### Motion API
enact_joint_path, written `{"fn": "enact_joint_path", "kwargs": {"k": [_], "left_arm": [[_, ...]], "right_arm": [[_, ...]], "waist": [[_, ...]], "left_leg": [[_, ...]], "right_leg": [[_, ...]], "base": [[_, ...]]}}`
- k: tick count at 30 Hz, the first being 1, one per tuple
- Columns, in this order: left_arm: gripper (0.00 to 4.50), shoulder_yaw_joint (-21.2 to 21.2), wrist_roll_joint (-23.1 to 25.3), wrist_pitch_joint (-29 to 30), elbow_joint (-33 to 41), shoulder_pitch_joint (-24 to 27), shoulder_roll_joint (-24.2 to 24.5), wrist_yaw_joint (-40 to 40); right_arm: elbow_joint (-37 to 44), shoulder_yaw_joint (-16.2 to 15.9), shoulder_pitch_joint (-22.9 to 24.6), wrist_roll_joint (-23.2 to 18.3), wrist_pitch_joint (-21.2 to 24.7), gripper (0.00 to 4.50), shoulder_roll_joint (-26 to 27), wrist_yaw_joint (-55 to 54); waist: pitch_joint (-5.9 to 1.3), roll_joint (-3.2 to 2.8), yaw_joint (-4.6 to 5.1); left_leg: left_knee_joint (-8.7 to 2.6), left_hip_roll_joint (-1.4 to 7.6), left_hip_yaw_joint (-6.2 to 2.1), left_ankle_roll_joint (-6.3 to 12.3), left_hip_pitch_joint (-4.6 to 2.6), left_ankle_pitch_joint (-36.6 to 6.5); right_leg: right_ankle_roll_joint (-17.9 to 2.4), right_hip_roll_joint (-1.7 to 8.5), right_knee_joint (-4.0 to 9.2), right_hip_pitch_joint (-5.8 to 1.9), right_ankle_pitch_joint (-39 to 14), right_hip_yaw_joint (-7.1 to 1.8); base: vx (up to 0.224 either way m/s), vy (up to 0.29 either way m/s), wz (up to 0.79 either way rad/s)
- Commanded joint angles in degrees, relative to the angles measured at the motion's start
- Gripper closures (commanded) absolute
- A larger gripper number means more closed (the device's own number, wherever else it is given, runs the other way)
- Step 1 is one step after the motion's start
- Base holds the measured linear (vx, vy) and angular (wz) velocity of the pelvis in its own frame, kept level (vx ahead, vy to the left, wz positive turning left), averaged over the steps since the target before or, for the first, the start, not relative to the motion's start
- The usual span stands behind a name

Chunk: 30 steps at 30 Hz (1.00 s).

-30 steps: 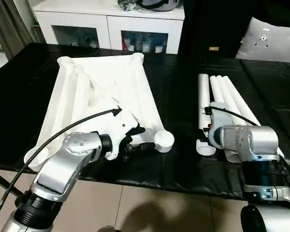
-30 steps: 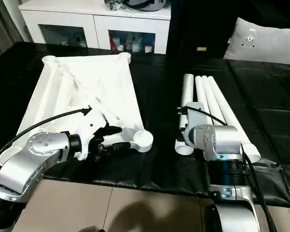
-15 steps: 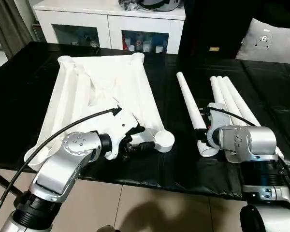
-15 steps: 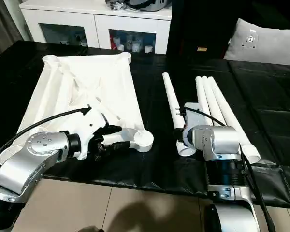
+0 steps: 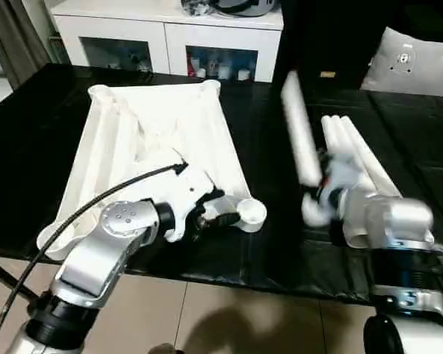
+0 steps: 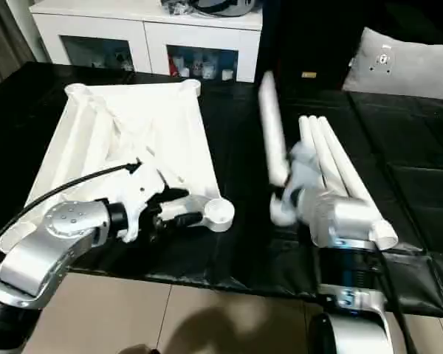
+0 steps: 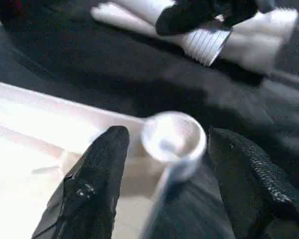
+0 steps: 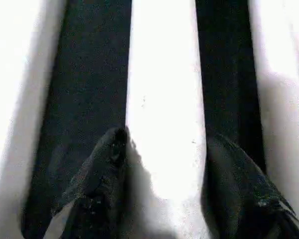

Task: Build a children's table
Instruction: Pick table leg

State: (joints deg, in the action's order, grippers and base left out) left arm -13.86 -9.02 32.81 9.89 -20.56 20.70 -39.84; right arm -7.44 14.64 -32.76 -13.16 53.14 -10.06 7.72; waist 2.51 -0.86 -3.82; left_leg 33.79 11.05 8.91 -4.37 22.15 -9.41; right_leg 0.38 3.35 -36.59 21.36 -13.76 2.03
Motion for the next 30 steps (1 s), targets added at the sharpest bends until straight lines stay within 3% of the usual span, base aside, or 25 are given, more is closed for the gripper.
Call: {"fn": "enact_joint_path", "kwargs": {"k": [1,4,6,9,12,13,14,17,19,22,30], "left_arm": [[1.62,2.1,0.3,-1.8,-1.2,-2.2,-1.0,2.3],[1.62,3.9,-0.1,-3.2,-3.4,-4.1,-2.8,4.6],[1.62,6.9,-2.1,-3.3,-5.7,-6.4,-5.7,7.2],[1.36,9.6,-5.0,-1.7,-6.9,-8.0,-7.9,8.2],[1.16,14.1,-10.4,-0.2,-8.2,-11.0,-11.9,9.8],[1.03,15.3,-11.7,-0.1,-8.6,-11.9,-13.1,10.4],[0.94,16.9,-13.7,0.7,-8.9,-12.9,-14.7,11.3],[0.81,20.2,-19.2,3.2,-9.4,-15.6,-18.9,13.3],[0.55,21.2,-21.5,4.4,-9.6,-16.7,-20.3,13.7],[0.47,23.2,-25.7,6.6,-10.3,-19.0,-23.0,15.1],[0.47,22.0,-25.3,7.7,-11.4,-20.2,-24.7,16.1]], "right_arm": [[3.1,1.8,-0.3,-2.4,-6.0,2.55,0.1,2.7],[2.8,3.1,-0.5,-3.9,-8.2,2.55,0.3,4.3],[3.2,5.8,-0.9,-9.0,-6.3,2.56,1.5,8.3],[4.0,6.0,-0.1,-11.7,-8.3,2.56,2.0,12.3],[5.7,6.2,1.7,-16.9,-9.9,2.56,2.4,19.5],[5.9,6.3,2.2,-18.6,-10.2,2.56,2.4,21.1],[6.4,6.1,2.7,-20.0,-10.4,2.56,2.4,23.1],[7.4,5.7,3.8,-22.5,-9.7,2.57,2.3,27.5],[7.5,5.4,4.2,-23.4,-9.6,2.57,2.2,29.0],[9.1,4.4,5.5,-25.7,-9.7,2.57,2.3,32.3],[11.1,1.7,8.2,-27.7,-9.9,2.57,2.0,36.2]], "waist": [[-3.69,0.24,-0.29],[-3.57,0.22,-0.27],[-3.6,0.1,-0.29],[-3.79,0.37,-0.59],[-3.83,0.92,-0.92],[-3.95,0.55,-1.51],[-3.92,0.9,-1.67],[-3.8,0.99,-2.02],[-3.68,1.44,-2.34],[-3.59,1.48,-2.72],[-3.46,1.78,-2.87]], "left_leg": [[-3.27,1.16,0.32,-1.89,-1.19,-5.7],[-3.34,1.1,0.23,-1.47,-1.13,-5.9],[-3.27,0.96,0.28,-1.14,-1.08,-6.2],[-3.17,1.03,0.13,-0.17,-0.8,-4.7],[-2.87,1.01,0.49,1.28,-0.79,-4.1],[-2.84,1.29,0.27,1.92,-0.93,-3.5],[-2.87,1.23,0.33,2.57,-0.9,-3.1],[-2.77,1.28,0.41,3.14,-0.81,-3.5],[-2.86,1.32,0.4,3.21,-0.78,-3.5],[-2.89,1.43,0.37,2.91,-0.82,-4.0],[-3.02,1.35,0.22,2.77,-0.62,-3.1]], "right_leg": [[-9.7,3.43,3.87,-2.53,4.4,-2.23],[-10.1,3.26,3.91,-2.53,3.8,-2.14],[-10.6,3.23,3.9,-2.63,4.1,-2.16],[-11.6,3.41,3.66,-2.84,5.8,-2.03],[-12.8,3.48,3.62,-2.9,7.1,-2.08],[-13.1,3.65,3.56,-2.77,7.7,-2.05],[-13.3,3.53,3.56,-2.68,7.9,-1.96],[-14.1,3.73,3.65,-2.69,7.0,-1.95],[-13.9,3.71,3.78,-2.62,4.8,-1.87],[-13.2,3.78,3.98,-2.58,3.4,-1.94],[-11.7,3.85,4.09,-2.71,3.6,-1.92]], "base": [[0.0,0.0,0.0],[0.0,0.0,0.0],[0.0,0.0,0.0],[0.0,0.0,0.0],[0.0,0.0,0.0],[0.0,0.0,0.0],[0.0,0.0,0.0],[0.0,0.0,0.0],[0.0,0.0,0.0],[0.0,0.0,0.0],[0.0,0.0,0.0]]}}
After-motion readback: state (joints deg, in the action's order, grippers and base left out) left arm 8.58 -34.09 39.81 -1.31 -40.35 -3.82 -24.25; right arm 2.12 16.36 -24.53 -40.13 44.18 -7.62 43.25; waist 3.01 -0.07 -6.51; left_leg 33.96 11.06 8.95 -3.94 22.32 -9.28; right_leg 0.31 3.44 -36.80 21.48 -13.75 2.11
